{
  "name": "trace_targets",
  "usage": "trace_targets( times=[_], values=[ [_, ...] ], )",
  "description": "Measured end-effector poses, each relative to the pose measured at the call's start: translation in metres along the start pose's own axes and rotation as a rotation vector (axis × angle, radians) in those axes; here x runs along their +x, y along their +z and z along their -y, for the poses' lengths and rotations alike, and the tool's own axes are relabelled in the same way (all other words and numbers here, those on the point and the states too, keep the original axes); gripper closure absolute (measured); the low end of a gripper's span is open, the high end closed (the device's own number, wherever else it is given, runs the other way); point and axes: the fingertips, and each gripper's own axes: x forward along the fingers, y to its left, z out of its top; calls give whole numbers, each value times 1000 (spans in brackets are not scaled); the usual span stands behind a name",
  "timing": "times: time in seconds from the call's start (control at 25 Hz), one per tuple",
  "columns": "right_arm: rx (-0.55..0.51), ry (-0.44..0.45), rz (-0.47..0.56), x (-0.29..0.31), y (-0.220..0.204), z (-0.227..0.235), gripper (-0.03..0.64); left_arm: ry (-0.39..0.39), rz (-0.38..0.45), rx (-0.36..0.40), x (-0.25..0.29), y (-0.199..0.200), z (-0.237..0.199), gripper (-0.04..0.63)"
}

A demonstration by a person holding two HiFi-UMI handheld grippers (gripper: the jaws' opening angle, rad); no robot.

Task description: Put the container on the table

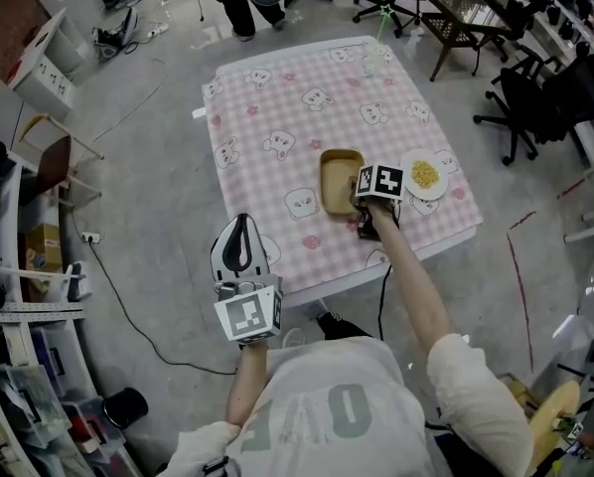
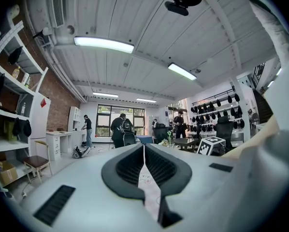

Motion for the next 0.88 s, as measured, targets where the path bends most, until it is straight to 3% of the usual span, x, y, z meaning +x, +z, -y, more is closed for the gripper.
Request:
trace_targets(
  times=[0.24, 0.4, 0.64, 0.88],
  values=[
    [-46, -24, 97, -19, 36, -4, 459, -11, 17, 3, 0, 7, 0, 566],
    [-84, -8, 222, -53, 72, -19, 459, -27, 34, 6, -1, 17, 3, 566],
    [-143, 77, 526, -139, 123, -64, 469, -58, 78, 19, -3, 38, 5, 566],
    [-231, 144, 828, -233, 121, -104, 550, -73, 112, 21, -10, 48, 8, 566]
  ],
)
